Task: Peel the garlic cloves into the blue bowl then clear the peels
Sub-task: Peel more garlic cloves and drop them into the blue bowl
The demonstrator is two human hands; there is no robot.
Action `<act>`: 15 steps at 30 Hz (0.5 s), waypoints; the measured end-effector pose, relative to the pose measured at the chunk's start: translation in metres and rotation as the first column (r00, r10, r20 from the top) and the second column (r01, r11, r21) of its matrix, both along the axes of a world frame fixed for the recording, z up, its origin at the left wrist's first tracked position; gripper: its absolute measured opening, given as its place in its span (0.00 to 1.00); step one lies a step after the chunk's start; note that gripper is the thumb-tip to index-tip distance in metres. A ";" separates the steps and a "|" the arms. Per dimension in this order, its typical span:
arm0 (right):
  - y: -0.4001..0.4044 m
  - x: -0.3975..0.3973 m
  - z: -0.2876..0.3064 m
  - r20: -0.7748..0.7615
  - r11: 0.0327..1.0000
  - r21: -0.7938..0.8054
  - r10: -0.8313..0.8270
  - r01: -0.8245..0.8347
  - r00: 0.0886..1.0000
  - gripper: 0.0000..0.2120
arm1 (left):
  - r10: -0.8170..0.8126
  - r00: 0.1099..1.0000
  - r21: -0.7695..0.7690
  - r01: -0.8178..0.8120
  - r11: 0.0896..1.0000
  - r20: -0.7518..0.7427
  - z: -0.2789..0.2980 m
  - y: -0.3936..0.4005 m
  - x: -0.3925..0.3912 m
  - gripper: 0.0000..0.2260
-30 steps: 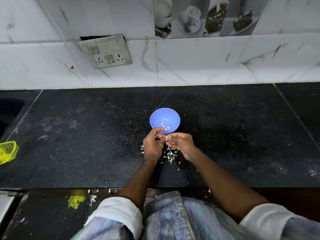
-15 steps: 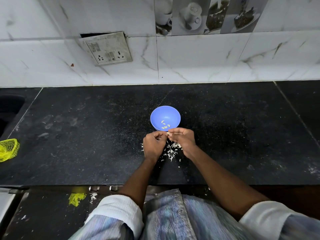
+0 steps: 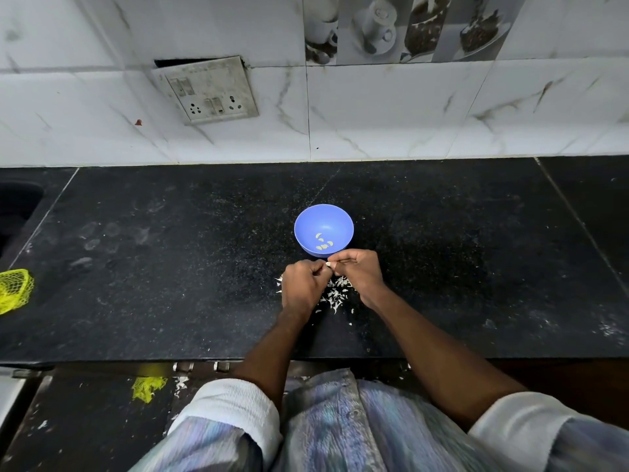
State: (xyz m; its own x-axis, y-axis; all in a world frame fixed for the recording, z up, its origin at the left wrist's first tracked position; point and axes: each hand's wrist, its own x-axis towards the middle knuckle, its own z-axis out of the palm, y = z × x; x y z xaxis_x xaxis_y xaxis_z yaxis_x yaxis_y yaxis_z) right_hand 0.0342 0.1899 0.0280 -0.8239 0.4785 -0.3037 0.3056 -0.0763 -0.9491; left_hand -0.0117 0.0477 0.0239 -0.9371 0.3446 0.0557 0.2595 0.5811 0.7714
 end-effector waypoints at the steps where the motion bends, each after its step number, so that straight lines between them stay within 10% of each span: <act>1: 0.001 0.000 -0.002 0.011 1.000 0.002 0.003 -0.003 1.000 0.06 | -0.036 0.999 -0.007 0.036 0.999 -0.012 -0.001 0.000 -0.001 0.15; 15: 0.006 0.003 0.000 0.012 0.990 -0.130 -0.047 0.048 0.999 0.08 | -0.003 0.988 0.196 -0.028 0.980 0.156 -0.005 0.006 -0.002 0.09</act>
